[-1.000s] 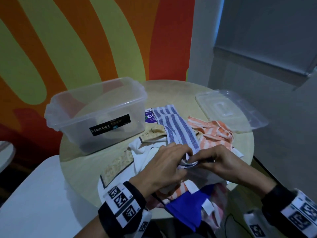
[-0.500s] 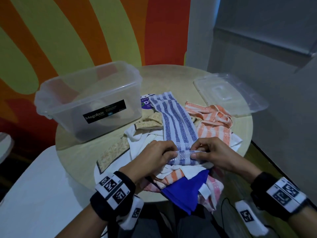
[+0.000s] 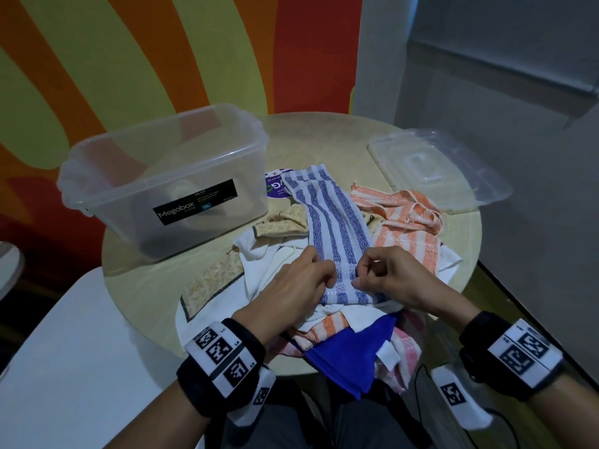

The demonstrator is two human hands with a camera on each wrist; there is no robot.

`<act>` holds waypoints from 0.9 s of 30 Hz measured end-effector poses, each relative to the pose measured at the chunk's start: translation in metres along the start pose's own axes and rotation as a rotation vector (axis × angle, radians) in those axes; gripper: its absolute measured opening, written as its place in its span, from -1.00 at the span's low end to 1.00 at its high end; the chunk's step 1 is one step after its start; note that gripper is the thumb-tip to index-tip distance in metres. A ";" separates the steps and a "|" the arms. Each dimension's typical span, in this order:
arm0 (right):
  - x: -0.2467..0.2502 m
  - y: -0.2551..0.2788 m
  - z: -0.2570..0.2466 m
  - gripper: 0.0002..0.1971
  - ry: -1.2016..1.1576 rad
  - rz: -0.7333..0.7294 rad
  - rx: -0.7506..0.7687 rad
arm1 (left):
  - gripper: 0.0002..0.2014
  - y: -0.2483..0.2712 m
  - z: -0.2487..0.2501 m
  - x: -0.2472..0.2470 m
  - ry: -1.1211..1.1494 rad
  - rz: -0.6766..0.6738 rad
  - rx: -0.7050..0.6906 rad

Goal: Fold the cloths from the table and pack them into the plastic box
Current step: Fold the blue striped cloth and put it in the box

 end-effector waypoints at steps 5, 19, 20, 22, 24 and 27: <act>-0.014 0.006 -0.003 -0.81 0.242 -0.108 0.091 | -0.78 0.006 0.003 -0.001 -0.070 -0.083 -0.018; 0.007 0.024 -0.028 -0.94 0.234 -0.043 0.077 | -0.82 0.019 -0.002 0.037 0.145 0.001 0.051; 0.010 0.027 -0.031 -0.93 0.251 -0.041 0.097 | -0.83 0.023 -0.002 0.040 0.140 -0.007 0.045; 0.007 0.031 -0.033 -0.92 0.280 -0.092 0.124 | -0.84 0.032 -0.003 0.040 0.154 -0.030 0.024; -0.003 0.035 -0.032 -0.88 0.290 -0.153 0.150 | -0.81 0.037 -0.005 0.033 0.192 -0.042 0.002; -0.011 0.040 -0.037 -0.80 0.264 -0.102 0.227 | -0.79 0.037 -0.013 0.024 0.223 0.006 -0.004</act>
Point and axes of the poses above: each hand's wrist, its own y-axis away from the middle knuckle, its own x-axis out of the back of the hand, z = x × y, the point moved 6 cm from there along -y, towards the middle knuckle, and after that the axes turned 4 degrees about -y, right-handed, at the moved point
